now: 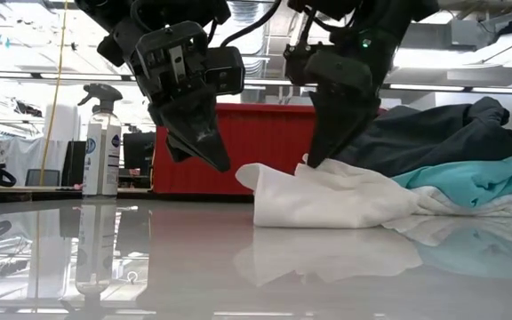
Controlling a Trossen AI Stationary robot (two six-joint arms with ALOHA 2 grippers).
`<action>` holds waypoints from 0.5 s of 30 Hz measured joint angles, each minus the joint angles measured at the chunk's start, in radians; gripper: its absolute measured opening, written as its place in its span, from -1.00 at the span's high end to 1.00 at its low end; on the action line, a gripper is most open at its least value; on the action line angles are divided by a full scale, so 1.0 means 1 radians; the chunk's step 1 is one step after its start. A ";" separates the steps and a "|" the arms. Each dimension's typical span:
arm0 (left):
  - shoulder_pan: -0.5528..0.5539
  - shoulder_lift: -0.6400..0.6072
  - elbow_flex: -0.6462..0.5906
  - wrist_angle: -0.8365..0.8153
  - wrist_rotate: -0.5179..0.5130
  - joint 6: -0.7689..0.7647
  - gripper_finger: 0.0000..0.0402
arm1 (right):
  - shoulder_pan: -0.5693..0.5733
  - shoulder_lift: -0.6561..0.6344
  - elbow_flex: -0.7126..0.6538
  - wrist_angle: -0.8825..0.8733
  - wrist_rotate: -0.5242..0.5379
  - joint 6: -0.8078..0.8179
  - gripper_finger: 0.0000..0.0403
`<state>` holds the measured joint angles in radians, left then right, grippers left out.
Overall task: Fold Laundry from Bin
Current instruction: Stack the white underwear on top of the blue shorts
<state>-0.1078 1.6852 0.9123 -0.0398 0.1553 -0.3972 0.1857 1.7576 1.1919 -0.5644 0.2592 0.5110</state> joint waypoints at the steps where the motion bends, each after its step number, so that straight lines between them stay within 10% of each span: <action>1: 0.000 0.000 0.000 0.000 -0.007 0.001 1.00 | -0.002 0.000 -0.001 -0.002 0.000 0.000 0.27; 7: 0.000 0.000 0.000 0.000 -0.010 0.001 1.00 | -0.005 0.000 -0.021 0.018 -0.020 -0.015 0.88; 15: 0.000 0.000 0.000 -0.011 -0.010 0.000 1.00 | -0.005 -0.053 -0.016 0.010 0.014 0.120 0.88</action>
<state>-0.1078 1.6855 0.9123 -0.0511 0.1450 -0.3973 0.1803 1.7051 1.1760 -0.5543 0.2729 0.6306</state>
